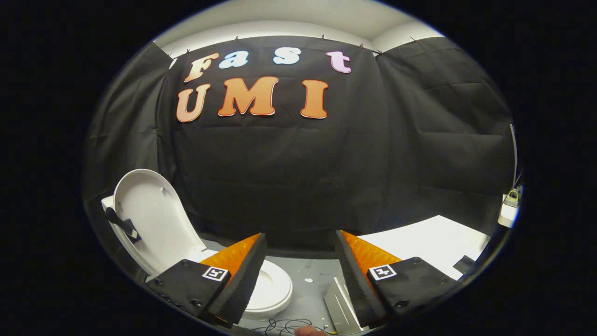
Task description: Open the toilet lid.
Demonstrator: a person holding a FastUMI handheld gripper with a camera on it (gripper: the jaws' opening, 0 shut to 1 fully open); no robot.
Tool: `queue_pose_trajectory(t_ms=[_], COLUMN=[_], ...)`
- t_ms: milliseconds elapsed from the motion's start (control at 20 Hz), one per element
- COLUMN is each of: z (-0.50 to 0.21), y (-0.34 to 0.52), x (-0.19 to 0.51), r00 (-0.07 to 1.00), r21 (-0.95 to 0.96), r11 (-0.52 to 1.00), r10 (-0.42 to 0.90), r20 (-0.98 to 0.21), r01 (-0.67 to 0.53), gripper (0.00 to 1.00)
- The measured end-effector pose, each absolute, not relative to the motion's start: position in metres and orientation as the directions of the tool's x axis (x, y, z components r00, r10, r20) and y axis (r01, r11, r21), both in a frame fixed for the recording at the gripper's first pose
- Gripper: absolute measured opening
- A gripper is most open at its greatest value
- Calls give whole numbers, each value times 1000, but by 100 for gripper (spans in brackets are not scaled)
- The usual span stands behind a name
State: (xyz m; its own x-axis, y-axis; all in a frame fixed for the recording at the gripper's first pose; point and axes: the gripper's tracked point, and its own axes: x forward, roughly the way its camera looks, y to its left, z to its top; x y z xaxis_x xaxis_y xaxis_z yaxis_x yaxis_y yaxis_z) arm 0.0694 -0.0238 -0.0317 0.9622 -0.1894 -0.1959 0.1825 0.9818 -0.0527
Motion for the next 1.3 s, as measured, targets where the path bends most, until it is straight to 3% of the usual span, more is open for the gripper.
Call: queue_pose_trajectory(t_ms=[1300], z=[-87], y=[-58], x=[49], r00=[931], r21=[-48], r11=[964], r10=[-264], r20=[-250], r01=[260], gripper=[94])
